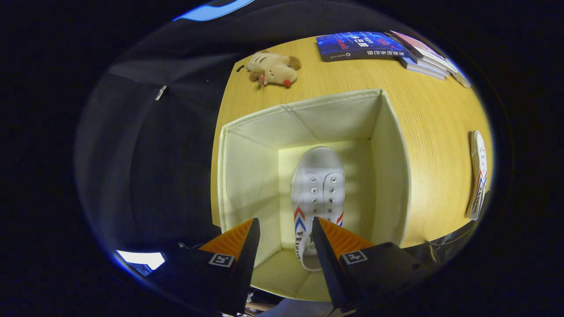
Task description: Open the storage box then place both shoes into the box .Put the left shoe in first, then the right shoe, with the right side of both shoes facing outward in a uniform manner.
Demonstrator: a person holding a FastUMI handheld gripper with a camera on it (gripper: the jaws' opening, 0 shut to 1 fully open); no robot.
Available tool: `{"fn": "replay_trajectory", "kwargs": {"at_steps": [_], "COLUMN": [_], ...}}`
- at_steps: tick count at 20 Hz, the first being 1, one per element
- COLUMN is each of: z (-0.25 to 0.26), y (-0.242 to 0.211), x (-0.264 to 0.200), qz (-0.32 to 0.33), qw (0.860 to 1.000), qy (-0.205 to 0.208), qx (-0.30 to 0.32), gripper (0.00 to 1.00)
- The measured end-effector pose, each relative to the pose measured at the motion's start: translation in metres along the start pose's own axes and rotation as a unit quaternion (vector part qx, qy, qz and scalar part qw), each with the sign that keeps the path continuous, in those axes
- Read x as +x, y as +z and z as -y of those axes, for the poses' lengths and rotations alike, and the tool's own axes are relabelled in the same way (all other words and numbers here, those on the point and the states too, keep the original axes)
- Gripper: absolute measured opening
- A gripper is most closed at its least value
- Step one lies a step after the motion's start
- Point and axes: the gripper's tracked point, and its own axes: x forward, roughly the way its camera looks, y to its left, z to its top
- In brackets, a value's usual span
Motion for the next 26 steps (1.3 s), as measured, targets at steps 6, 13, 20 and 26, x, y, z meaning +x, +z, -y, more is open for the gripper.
{"fn": "replay_trajectory", "kwargs": {"at_steps": [6, 13, 20, 26], "z": [0.011, 0.085, 0.233, 0.345], "y": [0.014, 0.071, 0.100, 0.090], "x": [-0.041, -0.147, -0.232, -0.254], "qz": [0.025, 0.128, 0.198, 0.201], "qw": [0.999, 0.990, 0.978, 0.971], "qy": [0.038, 0.044, -0.033, -0.086], "qx": [0.021, 0.042, 0.059, 0.097], "gripper": [0.97, 0.97, 0.97, 0.97]}}
